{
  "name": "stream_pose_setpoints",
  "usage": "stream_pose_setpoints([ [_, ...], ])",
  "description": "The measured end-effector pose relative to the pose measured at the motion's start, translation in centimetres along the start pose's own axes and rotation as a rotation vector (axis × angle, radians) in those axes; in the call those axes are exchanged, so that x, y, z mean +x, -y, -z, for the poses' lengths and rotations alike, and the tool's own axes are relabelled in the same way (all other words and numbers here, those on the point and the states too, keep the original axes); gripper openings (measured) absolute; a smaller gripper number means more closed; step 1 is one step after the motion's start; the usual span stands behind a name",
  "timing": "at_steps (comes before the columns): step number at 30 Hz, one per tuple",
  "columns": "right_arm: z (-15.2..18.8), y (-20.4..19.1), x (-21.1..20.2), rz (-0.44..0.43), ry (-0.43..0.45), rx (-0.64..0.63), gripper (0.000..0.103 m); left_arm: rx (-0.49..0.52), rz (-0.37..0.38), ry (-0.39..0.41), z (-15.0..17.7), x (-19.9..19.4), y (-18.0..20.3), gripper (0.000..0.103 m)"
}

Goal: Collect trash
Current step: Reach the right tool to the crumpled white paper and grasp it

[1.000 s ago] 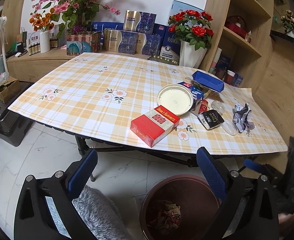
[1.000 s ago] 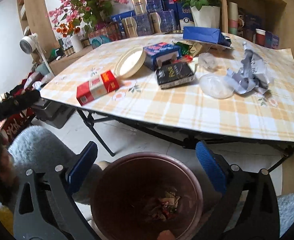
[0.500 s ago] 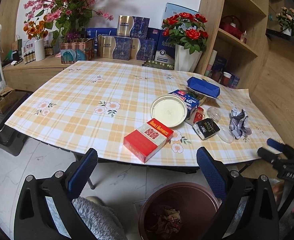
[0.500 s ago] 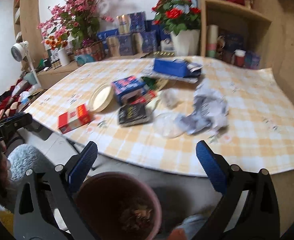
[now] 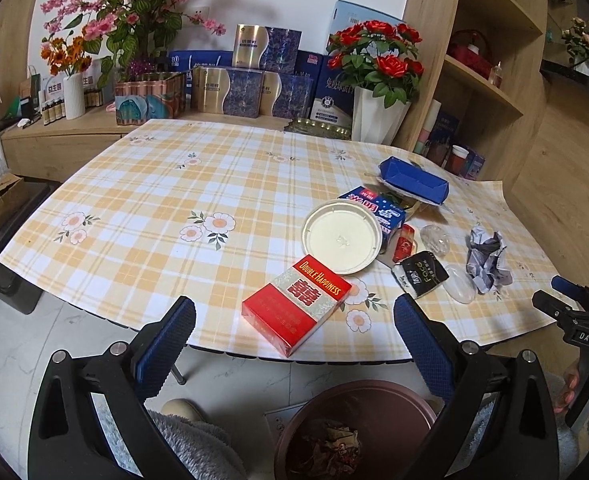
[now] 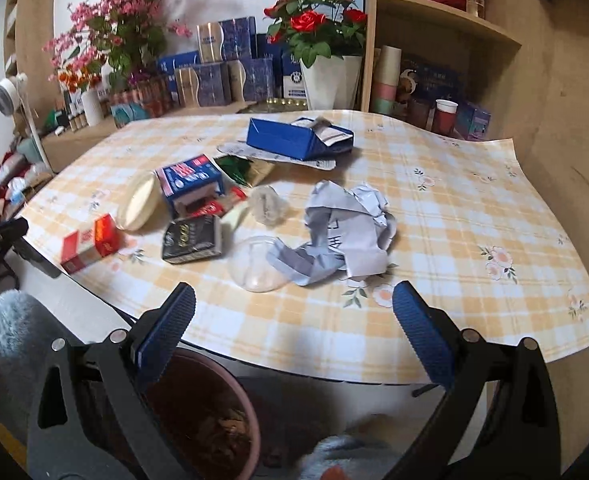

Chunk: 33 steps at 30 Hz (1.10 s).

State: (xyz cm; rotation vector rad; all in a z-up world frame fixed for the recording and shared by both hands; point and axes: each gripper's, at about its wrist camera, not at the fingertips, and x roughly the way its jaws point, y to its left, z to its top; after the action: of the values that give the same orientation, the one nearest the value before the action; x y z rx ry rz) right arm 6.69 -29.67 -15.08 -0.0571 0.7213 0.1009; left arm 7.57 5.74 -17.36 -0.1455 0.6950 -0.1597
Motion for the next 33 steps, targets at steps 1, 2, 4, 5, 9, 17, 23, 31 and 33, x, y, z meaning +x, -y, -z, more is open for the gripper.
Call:
stream_pose_setpoints([
  [1,0.0,0.2,0.2,0.008,0.000,-0.008,0.097,-0.002,0.000,-0.006,0.0,0.3,-0.1,0.097],
  [2,0.0,0.4,0.5,0.013,-0.001,-0.012,0.097,-0.003,0.000,-0.010,0.0,0.6,-0.1,0.097],
  [4,-0.1,0.7,0.9,0.013,-0.007,-0.014,0.097,-0.005,-0.002,-0.019,-0.1,1.2,-0.3,0.097],
  [5,-0.2,0.9,1.1,0.015,-0.010,-0.012,0.097,-0.007,-0.004,-0.026,0.0,1.5,-0.3,0.097],
  [9,-0.8,2.0,1.8,-0.003,-0.008,0.021,0.097,-0.015,-0.002,-0.050,-0.1,2.6,-0.4,0.097],
  [17,-3.3,5.5,4.3,-0.029,-0.003,0.196,0.097,-0.022,0.000,-0.066,-0.5,3.8,-0.6,0.097],
  [23,-4.4,6.7,7.3,-0.026,-0.023,0.260,0.097,-0.044,0.007,-0.089,-0.4,4.9,-0.8,0.097],
  [31,-4.4,6.6,12.4,0.011,-0.139,0.296,0.097,-0.045,0.015,-0.113,-0.1,5.8,-0.7,0.097],
  [33,-4.1,6.7,13.5,0.013,-0.170,0.325,0.093,-0.055,0.022,-0.120,-0.1,6.0,-0.7,0.097],
])
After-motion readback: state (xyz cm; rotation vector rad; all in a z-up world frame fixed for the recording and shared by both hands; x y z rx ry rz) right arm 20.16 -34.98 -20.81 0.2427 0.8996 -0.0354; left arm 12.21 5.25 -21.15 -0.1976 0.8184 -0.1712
